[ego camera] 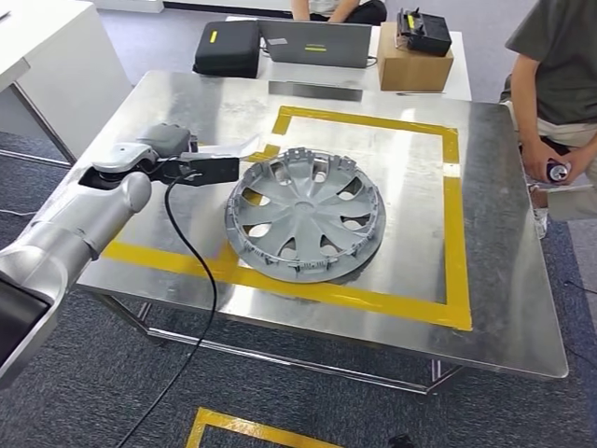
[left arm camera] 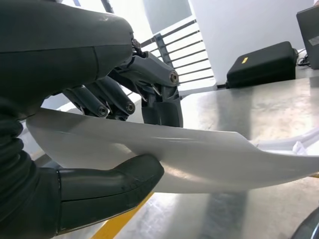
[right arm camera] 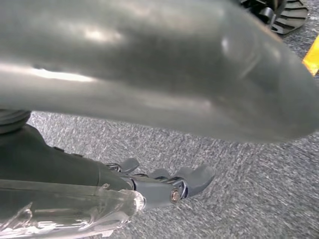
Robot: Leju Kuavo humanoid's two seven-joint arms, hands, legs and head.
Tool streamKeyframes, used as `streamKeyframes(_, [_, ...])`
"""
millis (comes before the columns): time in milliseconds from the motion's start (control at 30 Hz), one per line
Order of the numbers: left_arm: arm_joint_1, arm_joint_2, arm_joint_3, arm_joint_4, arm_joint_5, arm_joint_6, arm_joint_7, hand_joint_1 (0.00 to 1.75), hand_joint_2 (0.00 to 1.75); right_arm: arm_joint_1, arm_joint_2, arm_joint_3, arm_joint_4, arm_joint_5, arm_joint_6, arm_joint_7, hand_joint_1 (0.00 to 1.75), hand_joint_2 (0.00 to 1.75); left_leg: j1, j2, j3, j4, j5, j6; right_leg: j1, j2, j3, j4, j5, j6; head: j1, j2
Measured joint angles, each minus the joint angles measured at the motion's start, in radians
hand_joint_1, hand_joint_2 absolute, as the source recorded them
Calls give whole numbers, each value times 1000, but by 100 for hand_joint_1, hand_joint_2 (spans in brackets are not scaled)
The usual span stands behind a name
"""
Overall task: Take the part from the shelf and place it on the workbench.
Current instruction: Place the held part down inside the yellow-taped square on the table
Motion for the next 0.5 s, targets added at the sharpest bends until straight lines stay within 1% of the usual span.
streamKeyframes(33, [-3, 0, 0, 1, 1, -4, -7, 175, 175, 0, 0, -1, 0, 0, 0, -2, 0, 0, -1, -1, 6, -13, -7, 6, 2, 0, -2, 0, -2, 4, 0, 0])
streamKeyframes(100, [-4, 0, -2, 4, -1, -13, -14, 175, 175, -1, 0, -2, 0, 0, 1, -4, 0, 0, 0, -2, 5, -22, -11, 13, 3, 0, 0, -1, -1, 4, 1, 0])
streamKeyframes(167, [-4, 2, -4, 8, -6, -19, -15, 87, 175, -1, 0, -6, 0, -1, 2, -6, 0, 0, 0, -3, 4, -23, -11, 14, 3, 0, 2, -6, 1, 0, 1, 0])
streamKeyframes(233, [-4, 5, -6, 12, -8, -20, -15, 0, 175, -1, 0, -9, 0, -3, 2, -8, 0, 0, -1, -3, 4, -23, -12, 17, 3, 0, 4, -13, 2, 2, 1, 0])
streamKeyframes(267, [-4, 6, -7, 14, -9, -20, -16, 0, 175, -1, 0, -9, 0, -4, 2, -8, 0, 0, -1, -4, 4, -23, -12, 20, 3, -1, 5, -16, 3, 4, 2, 0])
streamKeyframes(400, [-4, 9, -8, 19, -10, -19, -22, 0, 0, -2, 0, -14, 0, -4, 2, -6, 0, 0, -1, -4, 4, -23, -11, 27, 3, -2, 3, -23, 8, 13, 1, 0])
streamKeyframes(500, [-4, 10, -8, 20, -9, -18, -32, 0, 0, -1, 0, -18, 0, -3, 2, -3, 0, 0, -1, -4, 4, -23, -9, 30, 3, -2, 2, -23, 11, 19, 1, 0])
